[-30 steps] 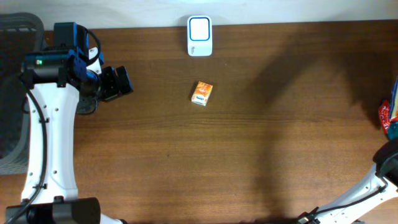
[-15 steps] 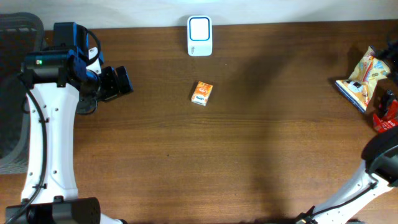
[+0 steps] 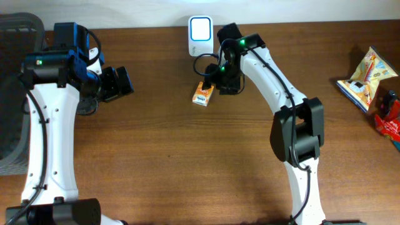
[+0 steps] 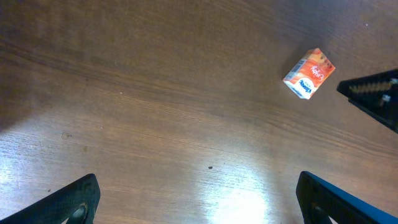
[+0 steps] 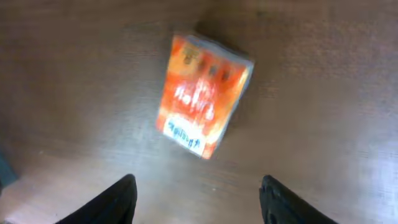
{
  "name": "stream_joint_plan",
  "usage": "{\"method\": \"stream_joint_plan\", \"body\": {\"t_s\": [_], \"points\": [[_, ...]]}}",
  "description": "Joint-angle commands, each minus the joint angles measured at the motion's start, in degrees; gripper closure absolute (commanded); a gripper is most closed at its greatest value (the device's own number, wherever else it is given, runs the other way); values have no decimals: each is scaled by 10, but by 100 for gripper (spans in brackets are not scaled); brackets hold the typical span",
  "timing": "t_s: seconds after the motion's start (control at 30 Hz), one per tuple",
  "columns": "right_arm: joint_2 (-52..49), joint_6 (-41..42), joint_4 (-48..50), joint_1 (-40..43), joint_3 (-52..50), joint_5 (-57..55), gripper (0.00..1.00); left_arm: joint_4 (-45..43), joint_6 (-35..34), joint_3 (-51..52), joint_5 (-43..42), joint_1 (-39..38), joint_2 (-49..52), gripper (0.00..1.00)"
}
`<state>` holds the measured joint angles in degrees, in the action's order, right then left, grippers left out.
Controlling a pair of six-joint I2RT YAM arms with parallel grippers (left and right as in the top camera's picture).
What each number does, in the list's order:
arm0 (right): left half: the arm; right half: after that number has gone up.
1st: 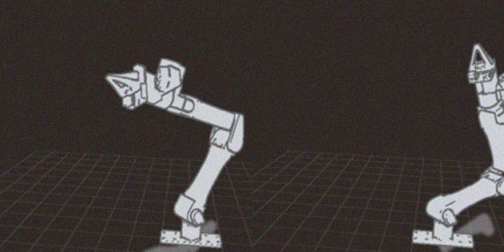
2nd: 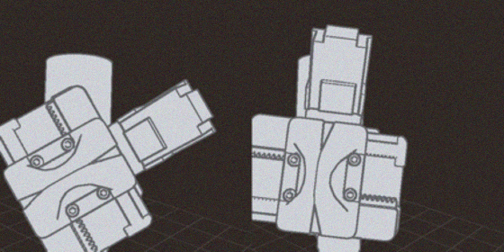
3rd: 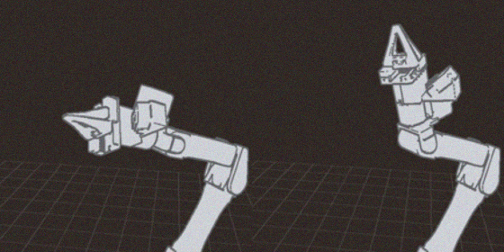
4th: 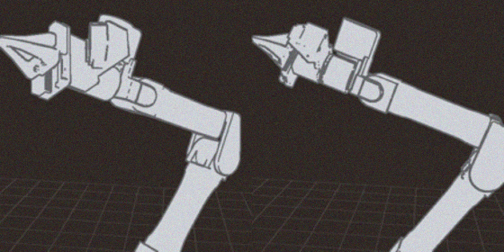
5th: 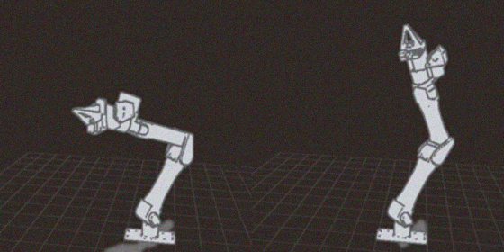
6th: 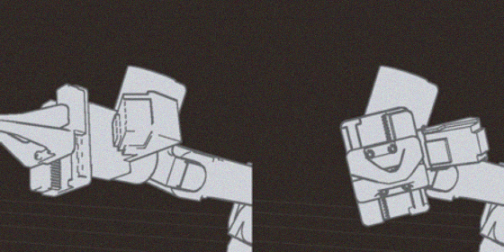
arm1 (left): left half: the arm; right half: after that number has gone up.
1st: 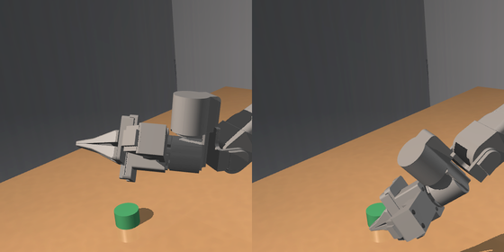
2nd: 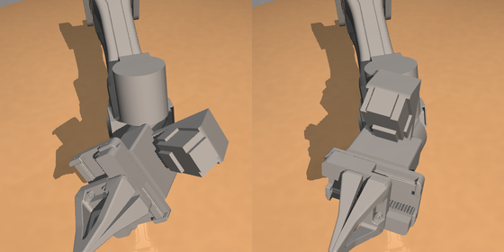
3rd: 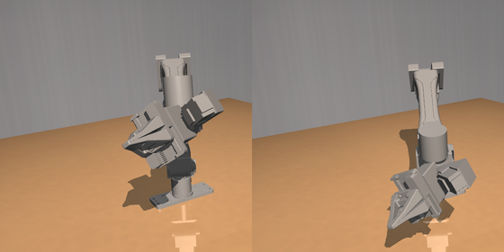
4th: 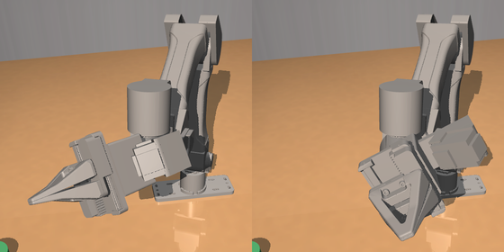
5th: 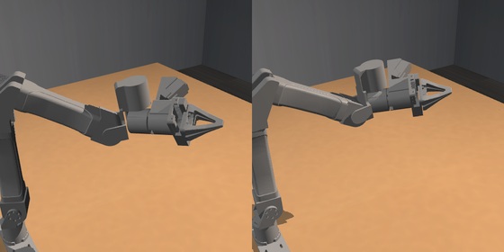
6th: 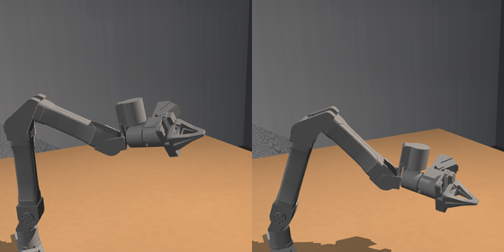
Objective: Scan the item barcode
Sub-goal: 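Grasp the small orange packet with the right gripper, then hold the orange packet up to the white scanner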
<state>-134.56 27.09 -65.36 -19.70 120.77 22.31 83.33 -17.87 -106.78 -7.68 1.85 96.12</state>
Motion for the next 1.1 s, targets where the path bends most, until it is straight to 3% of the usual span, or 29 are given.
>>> {"method": "stream_joint_plan", "body": {"t_s": [0.0, 0.2, 0.3, 0.37, 0.5, 0.63, 1.07], "points": [[-9, 45, 63, 2, -67, -9, 43, -1, -6, -1, -4, 1, 1, 1], [-9, 79, 194, 2, -160, 38, 46, -1, -6, -1, -4, 1, 1, 1], [-9, 79, 198, 5, -161, 26, 96, -1, -6, -1, -4, 1, 1, 1], [-9, 63, 198, 14, -158, 72, 96, -1, -6, -1, -4, 1, 1, 1], [-9, -151, 213, 44, -152, 487, 96, -1, -6, -1, -4, 1, 1, 1], [-9, -188, 212, 42, -152, 640, 96, -1, -6, -1, -4, 1, 1, 1], [-9, -254, 213, 42, -152, 622, 96, -1, -6, -1, -4, 1, 1, 1]]}}
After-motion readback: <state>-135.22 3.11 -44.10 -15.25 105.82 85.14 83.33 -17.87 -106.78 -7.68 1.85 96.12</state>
